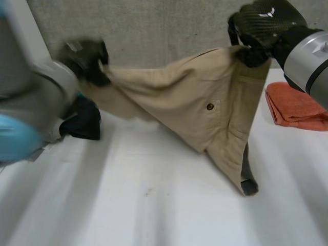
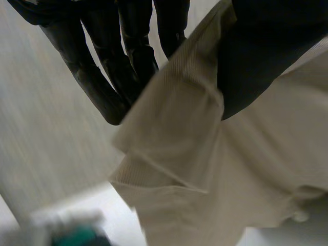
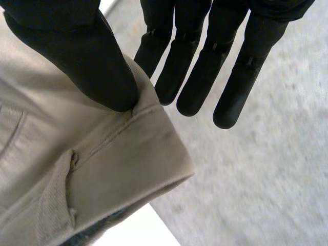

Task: Fold the laundry.

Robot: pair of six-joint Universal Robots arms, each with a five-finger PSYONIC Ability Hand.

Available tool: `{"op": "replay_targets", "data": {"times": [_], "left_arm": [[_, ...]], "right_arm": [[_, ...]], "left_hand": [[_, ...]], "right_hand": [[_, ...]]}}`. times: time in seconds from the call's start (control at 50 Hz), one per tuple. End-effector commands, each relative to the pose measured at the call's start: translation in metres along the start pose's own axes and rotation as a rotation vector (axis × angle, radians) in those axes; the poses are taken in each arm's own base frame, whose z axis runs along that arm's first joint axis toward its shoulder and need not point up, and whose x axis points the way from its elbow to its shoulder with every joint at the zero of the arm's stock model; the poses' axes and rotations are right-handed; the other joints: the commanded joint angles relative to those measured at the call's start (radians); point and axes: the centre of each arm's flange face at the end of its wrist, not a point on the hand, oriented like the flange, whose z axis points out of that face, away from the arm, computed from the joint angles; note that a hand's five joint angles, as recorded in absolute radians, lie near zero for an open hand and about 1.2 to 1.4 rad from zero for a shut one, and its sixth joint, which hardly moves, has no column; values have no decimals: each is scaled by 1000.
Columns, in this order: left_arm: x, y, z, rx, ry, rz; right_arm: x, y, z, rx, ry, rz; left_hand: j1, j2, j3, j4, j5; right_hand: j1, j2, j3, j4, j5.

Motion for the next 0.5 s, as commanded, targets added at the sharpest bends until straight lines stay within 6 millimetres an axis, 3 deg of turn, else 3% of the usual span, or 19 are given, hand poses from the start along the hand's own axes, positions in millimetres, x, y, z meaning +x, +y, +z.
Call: {"op": "replay_targets", "data": {"times": [0.02,0.1,0.22,0.32,0.34,0.4,0.42,0.48,0.5], "left_arm": [[-1,-59,-56,154,119,123],[-1,-37,-42,30,128,149],[2,26,22,-155,99,166],[1,49,67,-163,50,185],[-1,45,73,-139,39,189],[-3,8,90,50,-2,193],[-5,-21,94,185,-29,186],[-8,-67,92,404,-71,164],[-10,-93,87,532,-95,149]], "right_arm": [[13,33,12,-116,22,-17],[6,48,19,-153,5,-14],[-13,70,39,-173,-17,-14],[-23,79,64,-125,7,-44],[-24,79,70,-106,18,-51],[-15,60,96,53,119,-93],[-7,45,107,152,192,-113],[11,15,118,317,314,-135],[22,-6,120,424,379,-146]], "left_hand": [[231,200,211,202,249],[231,200,211,202,249],[231,200,211,202,249],[231,200,211,202,249],[231,200,211,202,249],[231,200,211,202,249],[231,200,211,202,249],[231,200,211,202,249],[231,200,211,202,249]], "right_hand": [[291,212,195,195,222],[291,212,195,195,222],[291,212,195,195,222],[291,212,195,195,222],[291,212,195,195,222],[291,212,195,195,222],[291,212,195,195,222],[291,212,195,195,222],[291,212,195,195,222]]}}
